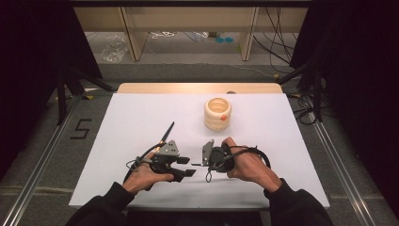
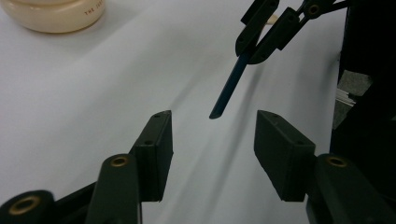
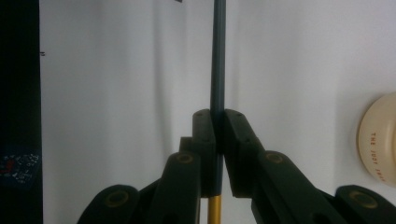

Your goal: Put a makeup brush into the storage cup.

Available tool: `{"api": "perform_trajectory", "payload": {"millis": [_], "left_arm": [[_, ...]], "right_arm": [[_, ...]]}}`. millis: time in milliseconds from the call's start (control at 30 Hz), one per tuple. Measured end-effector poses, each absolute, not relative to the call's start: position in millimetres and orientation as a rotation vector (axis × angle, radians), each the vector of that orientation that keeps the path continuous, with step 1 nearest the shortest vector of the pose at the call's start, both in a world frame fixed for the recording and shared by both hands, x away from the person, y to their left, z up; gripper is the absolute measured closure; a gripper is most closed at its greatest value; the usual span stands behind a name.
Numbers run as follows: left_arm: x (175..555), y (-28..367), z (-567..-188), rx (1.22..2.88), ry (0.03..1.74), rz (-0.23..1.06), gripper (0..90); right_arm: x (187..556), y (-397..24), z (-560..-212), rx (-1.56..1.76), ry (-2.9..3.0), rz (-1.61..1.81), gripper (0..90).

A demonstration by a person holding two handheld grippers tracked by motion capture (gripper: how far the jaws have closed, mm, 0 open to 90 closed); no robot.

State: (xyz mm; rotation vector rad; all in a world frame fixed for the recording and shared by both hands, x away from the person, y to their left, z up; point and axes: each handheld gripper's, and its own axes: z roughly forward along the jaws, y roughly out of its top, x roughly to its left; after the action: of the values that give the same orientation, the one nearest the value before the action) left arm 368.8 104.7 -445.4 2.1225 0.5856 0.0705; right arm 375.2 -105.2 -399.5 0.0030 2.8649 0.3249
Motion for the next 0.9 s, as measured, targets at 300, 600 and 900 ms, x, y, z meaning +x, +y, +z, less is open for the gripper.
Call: {"api": "perform_trajectory", "payload": {"millis": [300, 600, 900], "left_arm": [[370.1, 99.8, -443.5, 2.137, 0.578, -0.009, 61.0], [370.3, 96.5, -445.3, 2.136, 0.567, -0.088, 69.6], [370.7, 93.7, -446.5, 2.168, 0.55, -0.098, 73.6]], "right_arm": [[371.9, -102.1, -400.4, -0.084, 2.854, 0.315, 83.6], [371.4, -100.7, -401.2, -0.144, 2.857, 0.305, 83.7], [368.2, -98.0, -403.6, -0.185, 2.869, 0.298, 83.6]]}}
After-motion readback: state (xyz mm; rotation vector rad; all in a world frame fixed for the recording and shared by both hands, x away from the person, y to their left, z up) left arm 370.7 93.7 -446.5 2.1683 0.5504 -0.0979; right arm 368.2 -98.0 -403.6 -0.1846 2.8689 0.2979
